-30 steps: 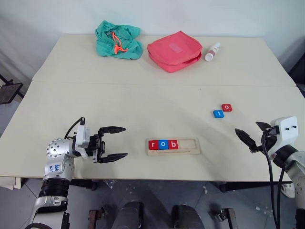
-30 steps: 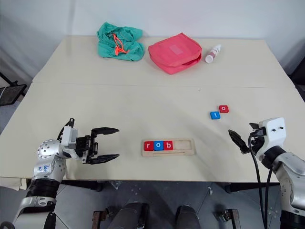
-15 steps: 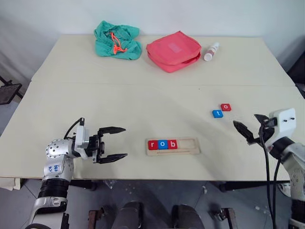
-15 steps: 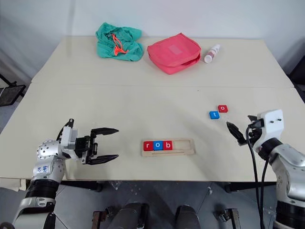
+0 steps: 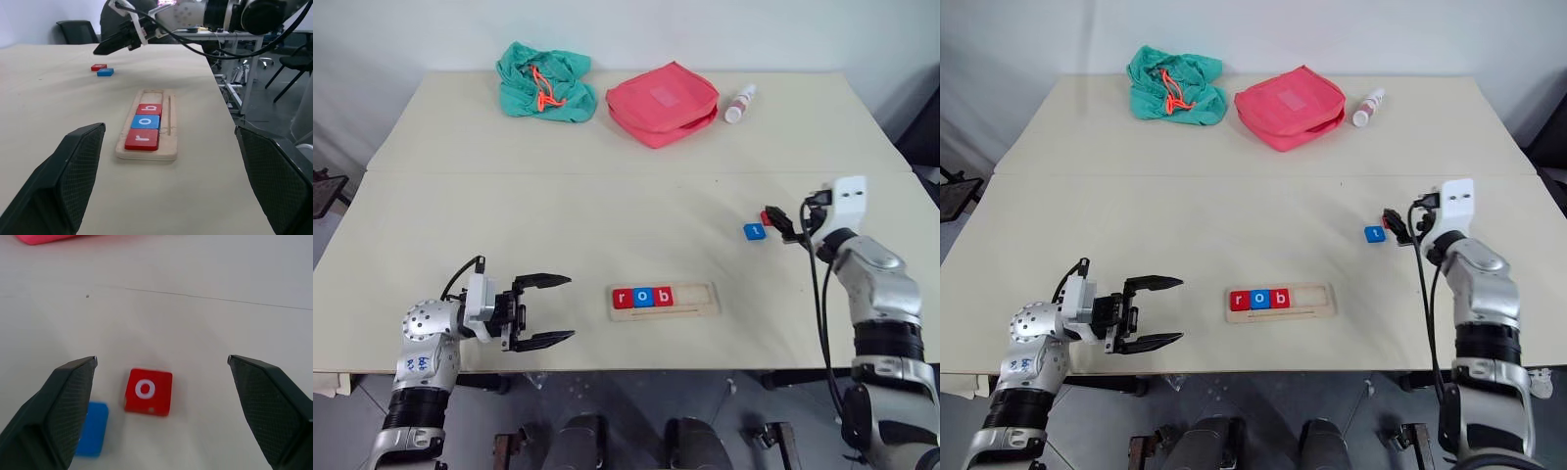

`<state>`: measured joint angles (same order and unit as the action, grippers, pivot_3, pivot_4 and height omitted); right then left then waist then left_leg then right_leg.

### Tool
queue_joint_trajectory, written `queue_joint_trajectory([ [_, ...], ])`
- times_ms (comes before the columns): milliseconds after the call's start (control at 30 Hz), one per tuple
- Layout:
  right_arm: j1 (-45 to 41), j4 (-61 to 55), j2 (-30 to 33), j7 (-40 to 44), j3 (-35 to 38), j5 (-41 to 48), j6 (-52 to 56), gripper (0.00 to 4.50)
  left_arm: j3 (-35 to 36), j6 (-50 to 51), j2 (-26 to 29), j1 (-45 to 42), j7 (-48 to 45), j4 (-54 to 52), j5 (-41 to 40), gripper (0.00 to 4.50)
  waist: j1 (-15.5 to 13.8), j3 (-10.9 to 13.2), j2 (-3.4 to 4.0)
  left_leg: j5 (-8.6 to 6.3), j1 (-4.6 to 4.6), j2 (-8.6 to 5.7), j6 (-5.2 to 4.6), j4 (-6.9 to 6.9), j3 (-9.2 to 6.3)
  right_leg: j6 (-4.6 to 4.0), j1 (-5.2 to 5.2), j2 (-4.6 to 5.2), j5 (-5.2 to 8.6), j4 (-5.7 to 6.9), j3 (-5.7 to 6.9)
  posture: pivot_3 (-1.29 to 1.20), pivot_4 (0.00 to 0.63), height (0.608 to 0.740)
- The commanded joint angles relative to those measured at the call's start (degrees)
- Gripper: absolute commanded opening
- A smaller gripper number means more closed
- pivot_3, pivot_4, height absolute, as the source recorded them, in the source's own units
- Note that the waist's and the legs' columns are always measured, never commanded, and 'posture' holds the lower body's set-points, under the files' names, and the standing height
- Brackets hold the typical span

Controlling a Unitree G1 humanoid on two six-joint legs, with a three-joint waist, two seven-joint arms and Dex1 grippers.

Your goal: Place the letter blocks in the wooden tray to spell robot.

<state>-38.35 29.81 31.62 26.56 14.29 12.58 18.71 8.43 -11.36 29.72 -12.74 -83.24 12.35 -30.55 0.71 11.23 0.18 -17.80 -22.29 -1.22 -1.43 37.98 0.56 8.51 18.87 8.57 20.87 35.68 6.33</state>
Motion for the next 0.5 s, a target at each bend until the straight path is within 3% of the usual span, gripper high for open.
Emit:
queue_joint_trajectory([
  [33, -3.5, 6.3, 0.2, -0.2, -0.9, -1.9, -4.6, 4.48, 1.2, 0.1, 0.6, 1.6, 1.1, -3.4, -1.3, 4.5, -0.1, 0.0, 0.0, 0.0, -0.01, 0.0, 0.0, 0.01, -0.02, 0.0, 0.0, 0.0, 0.0, 0.0, 0.0, 0.0, 0.15, 0.74],
  [500, -10.2, 20.6, 0.3, -1.8, -2.7, -5.0, -9.4, 4.48, 1.3, -0.4, 0.2, 4.0, 3.1, -5.6, -1.3, 4.5, 0.9, 0.0, 0.01, 0.0, -0.02, 0.02, 0.0, -0.01, -0.03, 0.0, 0.0, -0.01, 0.0, -0.01, 0.02, 0.0, 0.15, 0.74],
])
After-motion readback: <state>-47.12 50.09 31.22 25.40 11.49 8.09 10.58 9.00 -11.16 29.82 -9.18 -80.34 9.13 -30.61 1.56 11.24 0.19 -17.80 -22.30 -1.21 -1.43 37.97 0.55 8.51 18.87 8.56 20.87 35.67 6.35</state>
